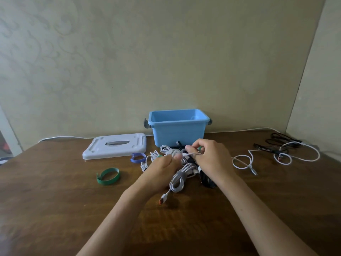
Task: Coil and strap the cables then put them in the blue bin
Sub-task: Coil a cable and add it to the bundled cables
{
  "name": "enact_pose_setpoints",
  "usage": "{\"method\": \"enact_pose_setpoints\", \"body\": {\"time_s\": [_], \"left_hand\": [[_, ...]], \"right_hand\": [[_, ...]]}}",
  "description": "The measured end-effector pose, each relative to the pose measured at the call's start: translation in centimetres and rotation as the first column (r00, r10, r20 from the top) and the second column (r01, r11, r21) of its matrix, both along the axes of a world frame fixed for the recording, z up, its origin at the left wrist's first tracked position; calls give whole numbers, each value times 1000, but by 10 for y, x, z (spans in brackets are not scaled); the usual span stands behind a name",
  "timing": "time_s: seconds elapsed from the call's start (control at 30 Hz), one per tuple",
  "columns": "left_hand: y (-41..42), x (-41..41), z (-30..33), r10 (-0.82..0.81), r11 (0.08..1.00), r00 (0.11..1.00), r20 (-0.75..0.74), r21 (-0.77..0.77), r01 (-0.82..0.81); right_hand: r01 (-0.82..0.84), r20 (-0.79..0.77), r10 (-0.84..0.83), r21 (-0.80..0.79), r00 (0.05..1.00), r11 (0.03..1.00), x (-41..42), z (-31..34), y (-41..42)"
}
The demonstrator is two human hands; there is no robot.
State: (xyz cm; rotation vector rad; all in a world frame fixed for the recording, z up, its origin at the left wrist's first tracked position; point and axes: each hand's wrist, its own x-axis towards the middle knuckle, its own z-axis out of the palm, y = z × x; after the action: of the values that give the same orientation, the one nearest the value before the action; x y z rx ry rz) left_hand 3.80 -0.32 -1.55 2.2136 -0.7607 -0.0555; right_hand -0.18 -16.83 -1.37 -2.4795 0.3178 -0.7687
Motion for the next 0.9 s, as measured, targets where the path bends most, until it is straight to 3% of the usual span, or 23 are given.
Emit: {"method": "enact_pose_setpoints", "body": {"time_s": [0.07,0.17,0.27,0.4,0.63,0.8,0.9], "left_hand": [[5,7,2,112,985,994,17,-135,-108],[13,18,5,194,927,980,-47,-317,-199],[13,21,1,269,922,963,15,-293,-253],[8,18,-6,322,913,943,79,-291,-287],[-2,4,-8,93,926,996,-14,-367,-91],[-2,-5,-2,-41,867,976,-215,-492,-72],[-1,-1,-2,-48,846,975,-217,-528,-76]], "right_hand": [[63,-8,-65,-136,998,989,1,1,-8],[-54,-61,52,-46,997,997,-1,5,-21],[-290,-116,302,111,946,951,-2,5,-11],[-474,-73,490,163,869,865,-5,1,14],[-451,126,434,182,892,874,-5,1,25],[-487,89,479,196,873,851,-4,-4,29],[-518,80,512,158,855,841,-4,-9,33]]}}
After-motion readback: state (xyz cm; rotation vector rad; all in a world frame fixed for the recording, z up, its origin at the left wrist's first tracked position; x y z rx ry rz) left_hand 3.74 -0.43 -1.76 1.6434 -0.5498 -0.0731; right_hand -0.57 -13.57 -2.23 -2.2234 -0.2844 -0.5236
